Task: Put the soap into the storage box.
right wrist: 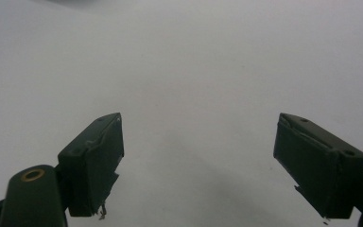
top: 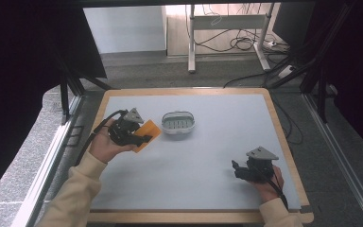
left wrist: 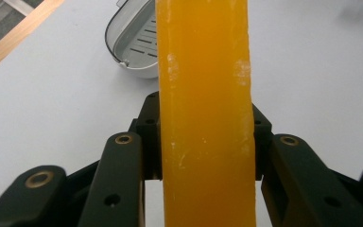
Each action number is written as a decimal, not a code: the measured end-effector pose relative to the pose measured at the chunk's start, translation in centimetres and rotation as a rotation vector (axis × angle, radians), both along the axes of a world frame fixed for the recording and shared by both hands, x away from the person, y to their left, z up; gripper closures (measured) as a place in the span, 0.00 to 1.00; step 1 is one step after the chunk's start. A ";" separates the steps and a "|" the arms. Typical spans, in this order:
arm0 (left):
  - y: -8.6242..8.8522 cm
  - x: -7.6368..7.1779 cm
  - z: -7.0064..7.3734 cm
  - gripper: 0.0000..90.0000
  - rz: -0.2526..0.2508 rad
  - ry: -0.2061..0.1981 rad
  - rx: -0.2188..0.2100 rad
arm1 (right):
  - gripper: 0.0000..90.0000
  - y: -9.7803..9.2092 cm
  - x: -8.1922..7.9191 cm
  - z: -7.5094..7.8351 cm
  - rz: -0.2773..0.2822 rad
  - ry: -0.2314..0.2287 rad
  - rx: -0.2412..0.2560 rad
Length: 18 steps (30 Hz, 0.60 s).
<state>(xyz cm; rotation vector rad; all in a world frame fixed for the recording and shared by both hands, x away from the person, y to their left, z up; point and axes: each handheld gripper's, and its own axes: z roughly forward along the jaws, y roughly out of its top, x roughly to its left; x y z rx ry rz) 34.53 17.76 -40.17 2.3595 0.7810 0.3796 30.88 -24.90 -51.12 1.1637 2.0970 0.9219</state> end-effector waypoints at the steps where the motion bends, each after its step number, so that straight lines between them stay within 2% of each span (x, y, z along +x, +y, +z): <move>1: -0.1 0.1 0.0 0.68 -0.004 0.002 0.006 | 0.19 0.0 0.0 0.0 0.000 0.000 0.000; 8: -0.7 0.6 0.3 0.68 -0.016 0.009 0.029 | 0.19 0.0 0.0 -0.1 -0.009 0.009 0.001; 18: -1.5 1.5 0.9 0.68 -0.031 -0.002 0.051 | 0.19 0.0 0.1 -0.1 -0.008 0.009 -0.005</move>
